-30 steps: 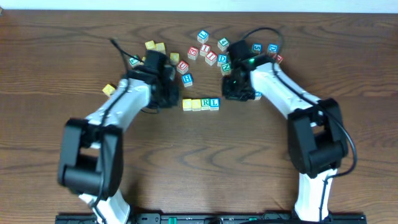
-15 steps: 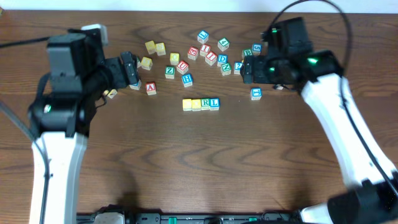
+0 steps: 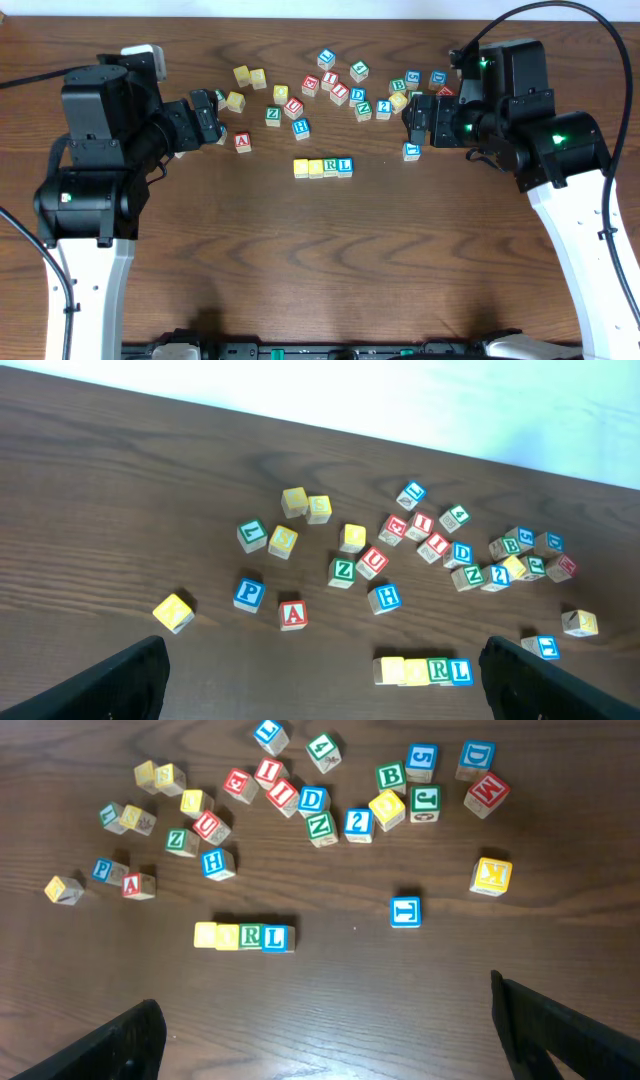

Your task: Spell out CORL

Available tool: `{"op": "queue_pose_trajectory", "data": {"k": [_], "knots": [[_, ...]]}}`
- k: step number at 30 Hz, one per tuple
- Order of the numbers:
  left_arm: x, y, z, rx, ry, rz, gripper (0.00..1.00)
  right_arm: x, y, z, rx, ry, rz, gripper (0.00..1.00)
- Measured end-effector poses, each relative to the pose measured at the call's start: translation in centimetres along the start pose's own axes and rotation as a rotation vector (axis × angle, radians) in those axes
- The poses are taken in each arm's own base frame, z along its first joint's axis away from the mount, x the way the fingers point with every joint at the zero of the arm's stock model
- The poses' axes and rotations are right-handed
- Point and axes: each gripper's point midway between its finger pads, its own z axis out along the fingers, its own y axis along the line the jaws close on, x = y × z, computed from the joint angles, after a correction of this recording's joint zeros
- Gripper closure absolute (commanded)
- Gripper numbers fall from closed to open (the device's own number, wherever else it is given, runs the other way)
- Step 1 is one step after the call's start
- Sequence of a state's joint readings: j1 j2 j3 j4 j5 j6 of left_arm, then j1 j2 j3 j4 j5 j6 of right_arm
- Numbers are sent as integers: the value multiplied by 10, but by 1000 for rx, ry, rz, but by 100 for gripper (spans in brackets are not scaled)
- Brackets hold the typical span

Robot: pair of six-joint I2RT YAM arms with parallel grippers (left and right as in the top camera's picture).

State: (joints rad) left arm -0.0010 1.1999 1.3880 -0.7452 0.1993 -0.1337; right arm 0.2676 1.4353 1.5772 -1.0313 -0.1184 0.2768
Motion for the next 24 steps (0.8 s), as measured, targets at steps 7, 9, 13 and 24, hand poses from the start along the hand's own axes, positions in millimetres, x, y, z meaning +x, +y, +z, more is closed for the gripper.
{"op": "queue_pose_trajectory", "data": {"k": [7, 9, 13, 24], "knots": [[0, 0, 0, 0, 1, 0, 2, 9, -9, 0, 45, 37, -17, 1], [0, 0, 0, 0, 1, 0, 2, 3, -12, 0, 52, 13, -19, 1], [1, 0, 0, 0, 3, 0, 3, -23, -22, -5, 53, -126, -60, 1], [2, 0, 0, -1, 7, -1, 2, 24, -63, -70, 77, -669, -147, 1]]}}
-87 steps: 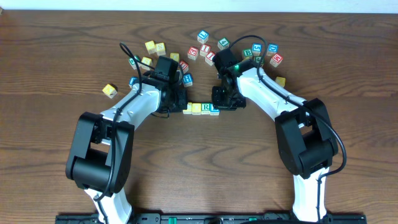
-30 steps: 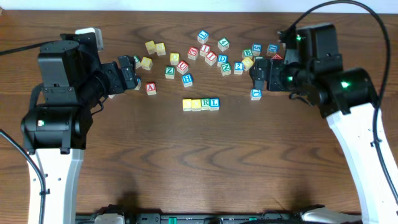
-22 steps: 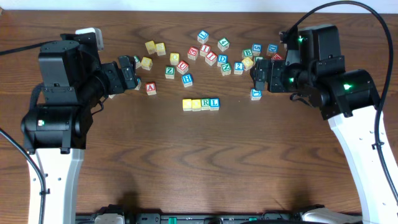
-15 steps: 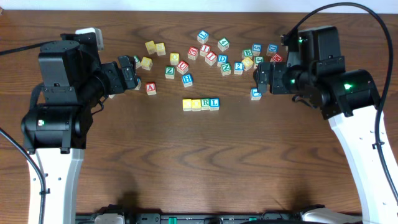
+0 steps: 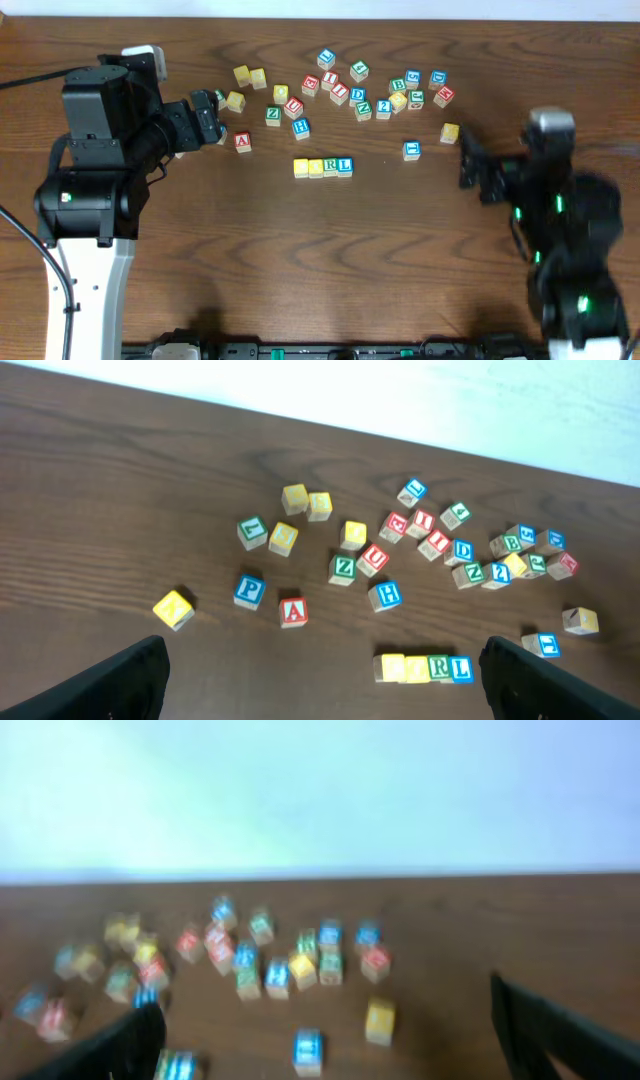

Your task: Spell out CORL

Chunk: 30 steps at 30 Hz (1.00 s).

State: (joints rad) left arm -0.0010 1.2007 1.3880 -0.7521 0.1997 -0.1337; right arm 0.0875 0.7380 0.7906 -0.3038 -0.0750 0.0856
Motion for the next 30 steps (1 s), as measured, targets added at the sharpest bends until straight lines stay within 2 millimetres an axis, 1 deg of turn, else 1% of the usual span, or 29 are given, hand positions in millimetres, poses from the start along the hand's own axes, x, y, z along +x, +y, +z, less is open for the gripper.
{"op": "queue_pose_trajectory", "data": {"k": [1, 3, 6, 9, 11, 15, 18, 20, 23, 27, 30], "knots": [[0, 0, 0, 0, -1, 0, 2, 4, -3, -7, 6, -42, -1, 1], [0, 0, 0, 0, -1, 0, 2, 19, -8, -19, 15, -119, -4, 1], [0, 0, 0, 0, 0, 0, 2, 51, -16, -30, 34, -186, 1, 1], [0, 0, 0, 0, 0, 0, 2, 82, -21, -32, 44, -213, 8, 1], [0, 0, 0, 0, 0, 0, 2, 96, -23, -31, 43, -227, 9, 1], [0, 0, 0, 0, 0, 0, 2, 119, -25, -27, 41, -256, 6, 1], [0, 0, 0, 0, 0, 0, 2, 135, -26, -23, 41, -246, 8, 1], [0, 0, 0, 0, 0, 0, 2, 140, -27, -23, 41, -239, 11, 1], [0, 0, 0, 0, 0, 0, 2, 138, -26, -24, 41, -247, 10, 1], [0, 0, 0, 0, 0, 0, 2, 153, -28, -21, 46, -186, 17, 1], [0, 0, 0, 0, 0, 0, 3, 153, -28, -21, 46, -186, 17, 1]]}}
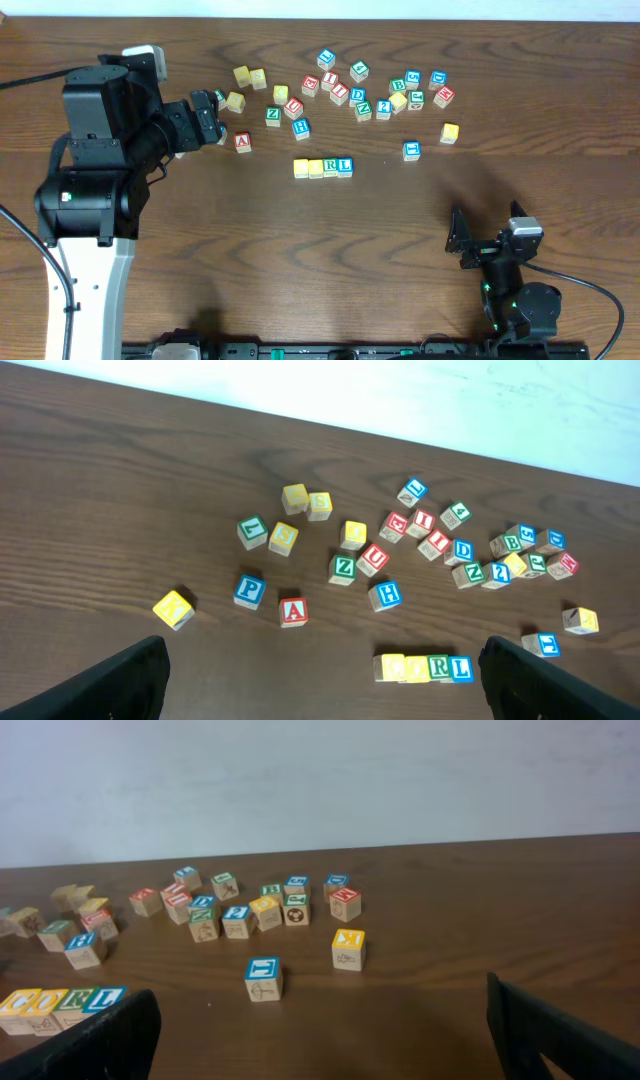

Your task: Spell out CORL

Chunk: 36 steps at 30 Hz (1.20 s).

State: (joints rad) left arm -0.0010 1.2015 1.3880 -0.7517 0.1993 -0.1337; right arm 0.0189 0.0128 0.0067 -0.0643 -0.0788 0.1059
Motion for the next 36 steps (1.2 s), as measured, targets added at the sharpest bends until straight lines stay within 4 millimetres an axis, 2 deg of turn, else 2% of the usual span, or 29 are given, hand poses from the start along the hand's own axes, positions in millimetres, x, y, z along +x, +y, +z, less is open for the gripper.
{"op": "queue_pose_trajectory", "data": {"k": [25, 29, 31, 35, 36], "knots": [[6, 2, 0, -7, 25, 1, 3, 0, 0, 0, 0, 0, 0, 1], [7, 6, 3, -21, -18, 50, 2, 0, 0, 0, 0, 0, 0, 1], [16, 9, 2, -27, -41, 70, 2, 0, 0, 0, 0, 0, 0, 1], [25, 14, -7, -19, -224, 136, 2, 0, 0, 0, 0, 0, 0, 1], [33, 16, -10, -18, -253, 144, 2, 0, 0, 0, 0, 0, 0, 1]]}}
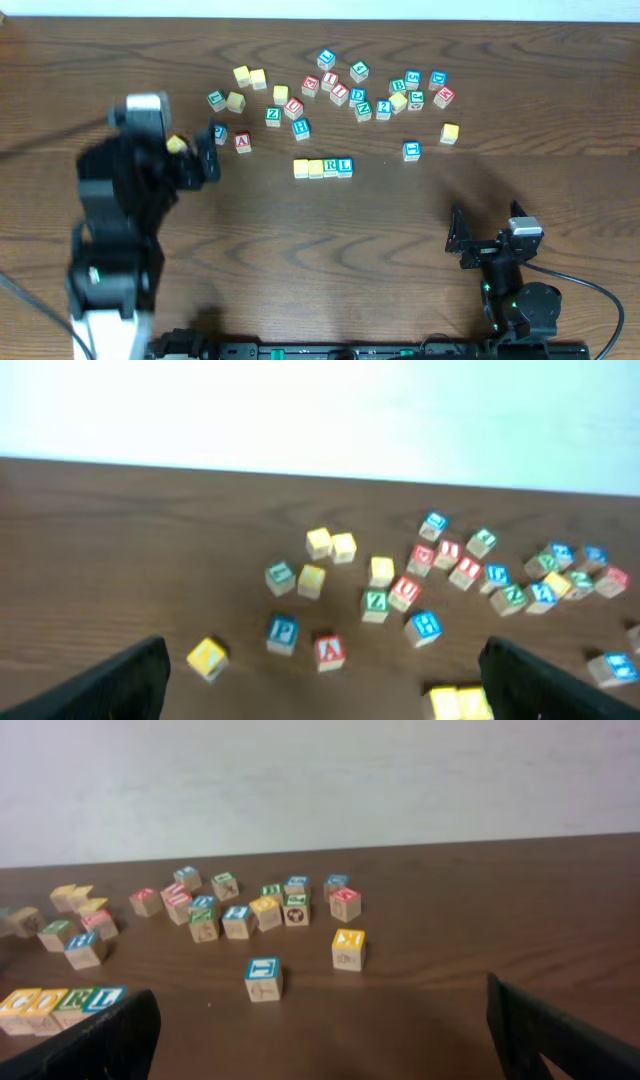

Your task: Spell out CORL

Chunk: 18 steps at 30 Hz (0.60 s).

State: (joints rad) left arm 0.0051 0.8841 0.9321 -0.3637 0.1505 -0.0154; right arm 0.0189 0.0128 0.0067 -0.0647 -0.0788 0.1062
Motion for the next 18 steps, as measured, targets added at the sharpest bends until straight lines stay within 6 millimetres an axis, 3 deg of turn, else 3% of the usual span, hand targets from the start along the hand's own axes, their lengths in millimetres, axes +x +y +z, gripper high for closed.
{"op": "queue_pose_trajectory", "data": {"k": [2, 3, 5, 9, 14, 18], "knots": [[15, 3, -9, -3, -60, 19, 2, 0, 0, 0, 0, 0, 0, 1], [34, 6, -12, -8, -88, 24, 2, 0, 0, 0, 0, 0, 0, 1], [50, 10, -16, -14, -134, 29, 2, 0, 0, 0, 0, -1, 0, 1], [101, 18, -19, -32, -156, 36, 2, 0, 0, 0, 0, 0, 0, 1], [134, 23, -22, -43, -212, 42, 2, 0, 0, 0, 0, 0, 0, 1], [150, 25, -21, -43, -249, 46, 2, 0, 0, 0, 0, -1, 0, 1]]}}
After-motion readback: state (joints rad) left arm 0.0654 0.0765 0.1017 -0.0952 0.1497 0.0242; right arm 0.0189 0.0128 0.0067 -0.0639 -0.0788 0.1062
